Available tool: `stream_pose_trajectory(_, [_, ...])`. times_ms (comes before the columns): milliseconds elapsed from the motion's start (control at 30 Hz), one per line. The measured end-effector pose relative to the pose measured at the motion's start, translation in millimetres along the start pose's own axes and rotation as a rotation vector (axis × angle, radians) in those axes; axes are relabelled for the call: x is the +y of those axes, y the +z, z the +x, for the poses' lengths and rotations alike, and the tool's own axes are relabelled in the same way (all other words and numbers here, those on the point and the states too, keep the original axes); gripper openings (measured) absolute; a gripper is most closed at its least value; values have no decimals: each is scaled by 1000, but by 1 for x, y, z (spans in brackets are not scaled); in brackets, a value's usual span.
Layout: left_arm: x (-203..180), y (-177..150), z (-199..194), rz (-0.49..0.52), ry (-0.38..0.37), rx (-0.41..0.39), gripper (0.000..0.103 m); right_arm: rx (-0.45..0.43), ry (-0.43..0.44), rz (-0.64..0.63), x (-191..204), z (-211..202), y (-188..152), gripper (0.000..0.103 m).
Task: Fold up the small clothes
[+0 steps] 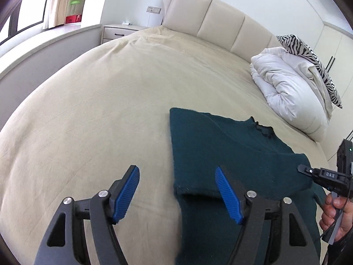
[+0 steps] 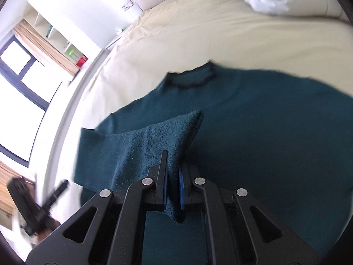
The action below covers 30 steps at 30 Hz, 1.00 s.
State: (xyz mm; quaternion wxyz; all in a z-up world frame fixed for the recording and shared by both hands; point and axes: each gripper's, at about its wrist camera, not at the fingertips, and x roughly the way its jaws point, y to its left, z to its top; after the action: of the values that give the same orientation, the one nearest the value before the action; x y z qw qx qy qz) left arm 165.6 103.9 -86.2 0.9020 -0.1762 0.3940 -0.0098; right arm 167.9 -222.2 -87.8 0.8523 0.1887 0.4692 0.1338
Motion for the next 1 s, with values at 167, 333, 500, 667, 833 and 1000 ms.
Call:
stream_pose_trajectory(167, [-1,27,37,-15,7,67,74,-19,-54,0,-33,-11,9,6])
stream_pose_trajectory(333, [-7,39,77,-16,7,136,62,-9,-78,-29,-48,-11,-6,6])
stream_pose_trajectory(500, [-19,40,90,33,17,153,34,-6,-73,-28,-46,7,-3,6])
stream_pose_trajectory(667, [-6,59,94,-15,28,137,47,4,-79,-20,-51,13,-6,6])
stream_pose_trajectory(833, [-21,51,102,97,45,146,21,-2,-85,-40,-49,12,-9,6])
stream_pose_trajectory(1000, [-14,46,96,77,58,95,9,-26,-118,-55,-44,12,-7,6])
